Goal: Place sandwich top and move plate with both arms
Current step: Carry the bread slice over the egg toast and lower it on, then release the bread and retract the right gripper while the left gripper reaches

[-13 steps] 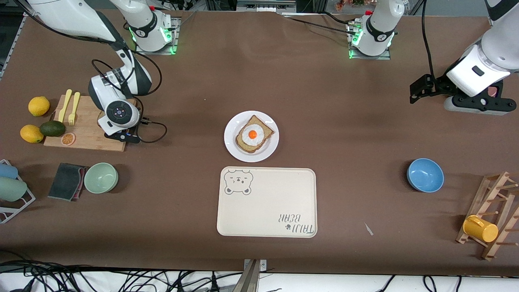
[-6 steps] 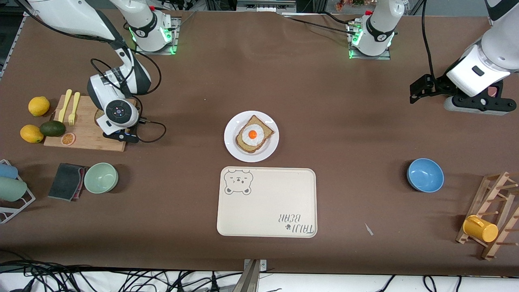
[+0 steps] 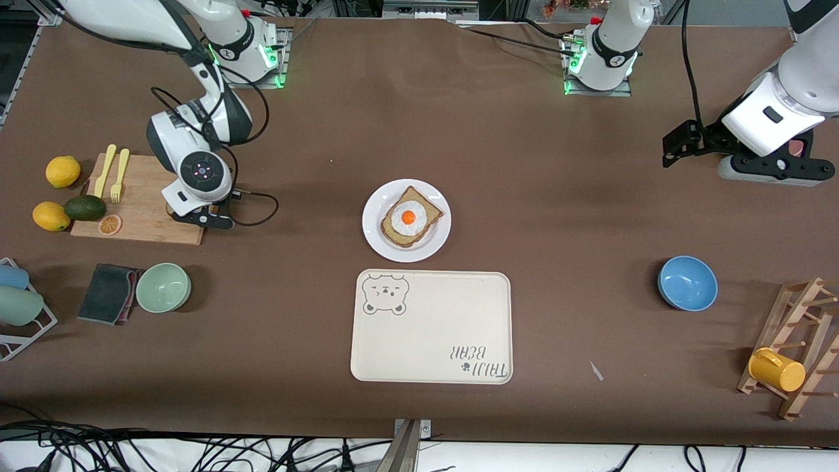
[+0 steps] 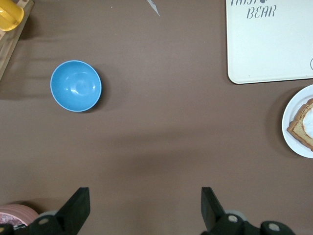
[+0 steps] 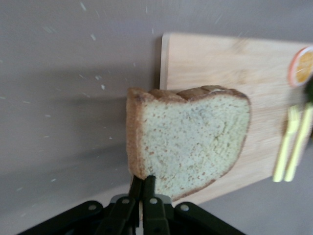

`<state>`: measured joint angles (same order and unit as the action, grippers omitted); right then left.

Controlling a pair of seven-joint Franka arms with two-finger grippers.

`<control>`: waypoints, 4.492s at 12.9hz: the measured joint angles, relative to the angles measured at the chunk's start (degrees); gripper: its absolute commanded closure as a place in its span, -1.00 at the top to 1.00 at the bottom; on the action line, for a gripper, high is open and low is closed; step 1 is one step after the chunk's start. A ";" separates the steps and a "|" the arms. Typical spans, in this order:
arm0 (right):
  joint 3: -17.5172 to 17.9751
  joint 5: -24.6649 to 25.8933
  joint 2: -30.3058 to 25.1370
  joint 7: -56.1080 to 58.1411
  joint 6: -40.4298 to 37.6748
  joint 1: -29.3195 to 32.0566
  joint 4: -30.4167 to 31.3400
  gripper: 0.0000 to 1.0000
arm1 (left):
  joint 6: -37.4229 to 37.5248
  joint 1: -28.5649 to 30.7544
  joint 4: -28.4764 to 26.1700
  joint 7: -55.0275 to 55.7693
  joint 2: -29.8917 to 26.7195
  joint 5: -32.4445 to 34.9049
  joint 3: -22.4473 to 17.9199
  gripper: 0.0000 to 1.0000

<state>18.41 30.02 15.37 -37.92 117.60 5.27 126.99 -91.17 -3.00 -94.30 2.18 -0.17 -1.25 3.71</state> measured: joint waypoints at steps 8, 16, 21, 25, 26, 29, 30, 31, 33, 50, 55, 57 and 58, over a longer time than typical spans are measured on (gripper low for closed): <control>10.86 -7.69 -3.70 3.14 -7.57 -0.74 -13.08 -1.00 | 0.00 0.00 0.00 0.00 0.00 0.00 0.00 1.00; 12.24 -8.59 9.05 8.48 -8.38 -19.03 -33.73 -1.00 | 0.03 0.02 0.00 0.00 0.00 0.00 -0.06 1.00; 11.45 -3.63 22.27 13.22 -9.83 -29.25 -50.01 -1.00 | 0.04 0.02 0.00 0.00 0.00 0.00 -0.06 1.00; 6.38 -1.09 28.33 11.75 -9.44 -39.73 -52.74 -1.00 | 0.13 0.02 0.00 0.00 0.00 0.00 -0.06 1.00; 6.12 -0.84 28.70 11.73 -9.52 -39.98 -52.76 -1.00 | 0.17 0.02 0.00 0.00 0.00 0.00 -0.06 1.00; 5.76 1.77 28.83 11.87 -10.11 -39.78 -52.57 -1.00 | 0.23 0.02 0.00 0.00 0.00 0.00 -0.06 1.00; 5.76 1.97 28.92 11.87 -10.11 -39.82 -52.15 -1.00 | 0.24 0.02 0.00 0.00 0.00 0.00 -0.06 1.00; 5.77 2.09 29.05 11.87 -10.03 -39.88 -51.74 -1.00 | 0.24 0.02 0.00 0.00 0.00 0.00 -0.06 1.00; 5.88 2.20 29.17 11.87 -9.41 -39.95 -51.47 -1.00 | 0.25 0.02 0.00 0.00 0.00 0.00 -0.06 1.00; 7.36 4.95 26.78 6.53 -10.63 -38.88 -48.65 1.00 | 0.25 0.02 0.00 0.00 0.00 0.00 -0.06 1.00; 10.54 -2.69 15.99 10.65 -8.19 -23.98 -41.83 1.00 | 0.29 0.04 0.00 0.00 0.11 0.00 -0.06 1.00; 10.06 -8.70 10.04 11.55 -8.43 -20.55 -38.25 1.00 | 0.36 -0.04 0.00 0.00 0.48 0.00 -0.06 1.00; 9.60 -11.27 7.27 11.48 -8.49 -19.57 -36.06 1.00 | 0.57 -0.19 0.00 0.00 0.78 0.00 0.01 1.00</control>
<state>28.01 18.75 22.64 -26.44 109.11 -14.30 90.93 -90.60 -3.19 -94.31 2.17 0.61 -1.25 3.72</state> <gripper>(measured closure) 0.000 0.000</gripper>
